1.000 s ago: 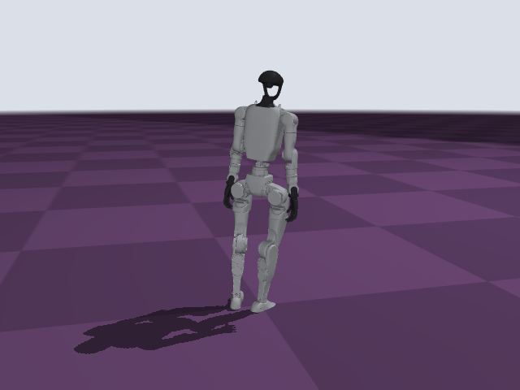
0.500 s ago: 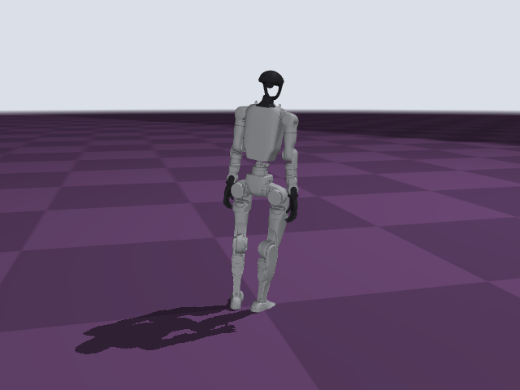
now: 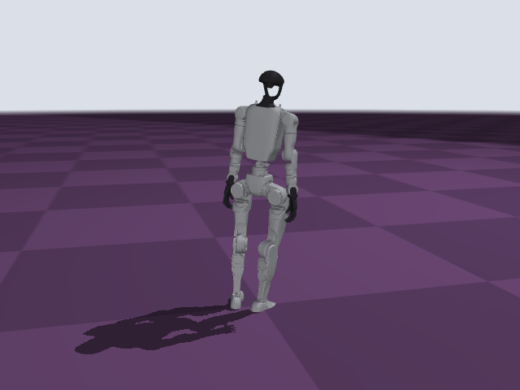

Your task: Upper body actions

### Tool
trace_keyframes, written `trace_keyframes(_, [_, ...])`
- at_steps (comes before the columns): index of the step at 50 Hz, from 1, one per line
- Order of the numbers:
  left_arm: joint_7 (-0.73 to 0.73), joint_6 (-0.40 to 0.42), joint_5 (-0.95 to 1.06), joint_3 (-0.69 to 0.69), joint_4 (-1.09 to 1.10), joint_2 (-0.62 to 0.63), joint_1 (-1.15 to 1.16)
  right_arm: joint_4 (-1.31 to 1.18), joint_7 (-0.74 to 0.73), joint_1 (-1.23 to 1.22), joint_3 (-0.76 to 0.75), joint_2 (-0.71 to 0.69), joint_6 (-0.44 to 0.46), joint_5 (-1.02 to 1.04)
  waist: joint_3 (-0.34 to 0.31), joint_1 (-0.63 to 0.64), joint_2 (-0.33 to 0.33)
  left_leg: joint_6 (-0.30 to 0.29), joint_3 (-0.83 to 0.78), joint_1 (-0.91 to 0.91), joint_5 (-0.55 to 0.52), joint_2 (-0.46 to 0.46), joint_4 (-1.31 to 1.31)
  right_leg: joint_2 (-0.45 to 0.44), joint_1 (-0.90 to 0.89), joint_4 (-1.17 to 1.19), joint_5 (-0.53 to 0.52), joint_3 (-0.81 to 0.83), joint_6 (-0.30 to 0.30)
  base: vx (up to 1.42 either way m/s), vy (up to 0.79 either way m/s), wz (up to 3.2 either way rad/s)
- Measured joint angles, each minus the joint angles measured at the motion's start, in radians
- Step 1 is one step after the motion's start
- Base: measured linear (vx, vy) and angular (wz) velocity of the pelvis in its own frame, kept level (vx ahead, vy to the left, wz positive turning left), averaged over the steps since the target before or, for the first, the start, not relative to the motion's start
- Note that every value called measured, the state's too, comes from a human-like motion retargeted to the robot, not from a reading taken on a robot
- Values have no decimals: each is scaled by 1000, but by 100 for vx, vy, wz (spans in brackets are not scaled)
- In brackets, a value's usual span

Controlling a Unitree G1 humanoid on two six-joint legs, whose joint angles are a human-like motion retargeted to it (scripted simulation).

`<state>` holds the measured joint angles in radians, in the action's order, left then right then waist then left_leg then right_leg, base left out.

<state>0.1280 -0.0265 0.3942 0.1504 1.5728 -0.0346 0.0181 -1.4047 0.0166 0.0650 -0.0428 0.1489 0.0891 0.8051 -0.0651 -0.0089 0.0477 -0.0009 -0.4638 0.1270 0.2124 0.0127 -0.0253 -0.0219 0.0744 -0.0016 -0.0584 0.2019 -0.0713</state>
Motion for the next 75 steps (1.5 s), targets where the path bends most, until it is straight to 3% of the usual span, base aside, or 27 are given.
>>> trace_keyframes(75, [5,-12,-5,14,3,-2,-3,-1,17,-3,1,1,9,14,9,-9,10,0,2,-5,-14,-4,-2,7,-7,4,1,1,4,0,0,0])
